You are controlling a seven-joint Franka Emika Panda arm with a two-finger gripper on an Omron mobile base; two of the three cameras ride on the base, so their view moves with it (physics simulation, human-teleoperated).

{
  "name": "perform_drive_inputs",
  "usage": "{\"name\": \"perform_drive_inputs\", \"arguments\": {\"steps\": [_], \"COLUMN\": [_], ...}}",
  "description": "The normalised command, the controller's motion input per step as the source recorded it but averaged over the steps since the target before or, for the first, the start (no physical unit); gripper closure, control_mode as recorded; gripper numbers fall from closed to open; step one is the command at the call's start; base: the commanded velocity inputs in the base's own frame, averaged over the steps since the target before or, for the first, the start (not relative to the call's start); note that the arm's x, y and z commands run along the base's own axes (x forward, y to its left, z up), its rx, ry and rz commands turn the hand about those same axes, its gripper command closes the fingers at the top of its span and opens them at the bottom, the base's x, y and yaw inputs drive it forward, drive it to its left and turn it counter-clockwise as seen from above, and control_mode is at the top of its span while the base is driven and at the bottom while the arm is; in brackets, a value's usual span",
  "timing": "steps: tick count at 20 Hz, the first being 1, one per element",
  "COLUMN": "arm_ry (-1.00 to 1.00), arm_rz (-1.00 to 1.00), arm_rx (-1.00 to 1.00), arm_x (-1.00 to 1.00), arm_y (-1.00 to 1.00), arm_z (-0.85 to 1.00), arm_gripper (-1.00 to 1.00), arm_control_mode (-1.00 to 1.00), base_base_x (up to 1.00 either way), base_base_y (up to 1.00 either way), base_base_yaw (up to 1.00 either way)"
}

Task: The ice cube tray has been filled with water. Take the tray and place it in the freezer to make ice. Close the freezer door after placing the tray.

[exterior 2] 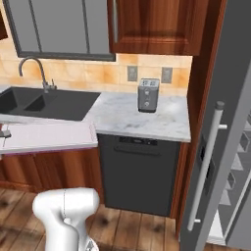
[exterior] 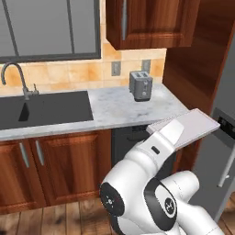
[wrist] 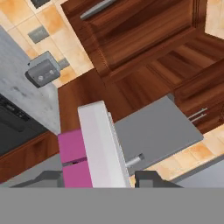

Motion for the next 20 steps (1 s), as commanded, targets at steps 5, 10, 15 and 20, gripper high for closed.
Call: {"name": "perform_drive_inputs", "arguments": {"steps": [5, 10, 15, 20], "arm_ry": [0.0, 0.0, 0.0, 0.0], "arm_rz": [0.0, 0.0, 0.0, 0.0], "arm_rx": [0.0, 0.0, 0.0, 0.0], "arm_x": [0.0, 0.0, 0.0, 0.0], "arm_y": [0.0, 0.0, 0.0, 0.0], "arm_z": [0.0, 0.0, 0.0, 0.0], "arm_gripper": [1.0, 1.0, 1.0, 1.0], "arm_control_mode": [1.0, 1.0, 1.0, 1.0], "base_base_x": [-0.69, -0.65, -0.65, -0.58], "base_base_y": [0.0, 0.0, 0.0, -0.19], "base_base_yaw": [0.0, 0.0, 0.0, -0.01]}}
